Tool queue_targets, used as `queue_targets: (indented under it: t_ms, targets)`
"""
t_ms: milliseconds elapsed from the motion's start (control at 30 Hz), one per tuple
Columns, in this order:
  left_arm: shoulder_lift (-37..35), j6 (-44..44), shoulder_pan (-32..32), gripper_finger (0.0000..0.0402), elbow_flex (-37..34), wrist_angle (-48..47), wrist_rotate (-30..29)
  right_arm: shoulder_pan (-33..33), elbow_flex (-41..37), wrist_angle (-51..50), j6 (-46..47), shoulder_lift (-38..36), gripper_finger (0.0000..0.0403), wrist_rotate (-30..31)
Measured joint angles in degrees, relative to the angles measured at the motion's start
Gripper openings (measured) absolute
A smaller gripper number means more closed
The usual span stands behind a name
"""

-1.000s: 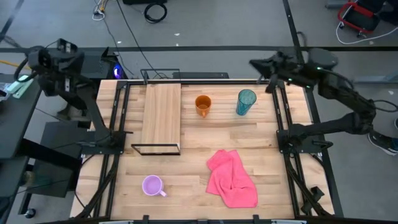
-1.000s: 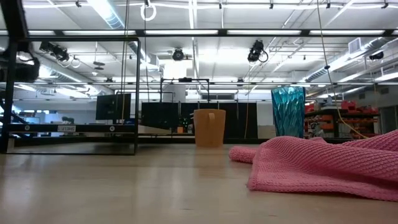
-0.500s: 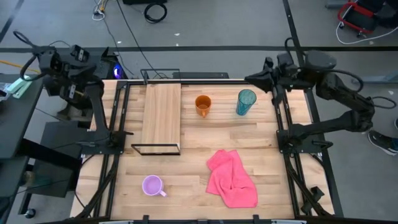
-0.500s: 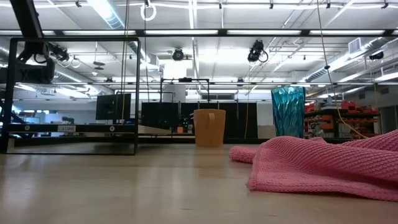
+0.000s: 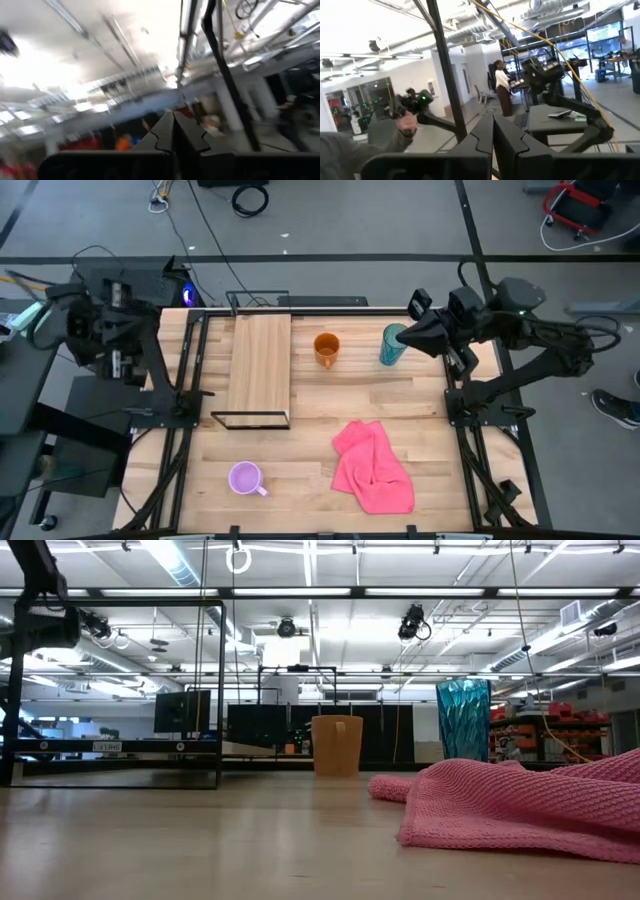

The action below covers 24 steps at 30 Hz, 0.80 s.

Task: Stack small to large cups/mugs on shelf
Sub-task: Put the blue cup on the shelf

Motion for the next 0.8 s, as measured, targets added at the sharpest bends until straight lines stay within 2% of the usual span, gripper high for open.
queue_targets:
  t_ms: [133, 267, 400, 567, 667, 800]
  targets:
    - [3.49, 11.34, 0.01, 0.0014, 0.01, 10.32, 0.24, -1.90, 0.00, 0.01, -2.95, 0.33, 0.0016, -0.08]
    - [3.39, 14.61, 0.04, 0.0009, 0.54, 13.28, 0.19, -5.77, 0.00, -0.04, -3.79, -0.25, 0.0016, -0.09]
    - [3.40, 10.55, -1.22, 0.0014, 4.16, 7.37, 0.17, -9.69, 1.55, -0.13, -2.87, -0.61, 0.0016, -4.77]
    - [3.40, 0.97, -5.60, 0.0014, 12.84, -9.30, 0.48, -10.67, 4.01, -0.12, -3.67, -0.64, 0.0016, -7.75]
    - [3.40, 0.63, -8.15, 0.0008, 18.17, -13.84, 0.66, -10.36, 4.78, -0.28, -4.69, -0.62, 0.0016, -7.75]
    - [4.18, 6.53, -7.75, 0.0011, 23.73, -13.26, -2.77, -9.69, 4.59, -0.54, -4.86, -0.49, 0.0016, -7.74]
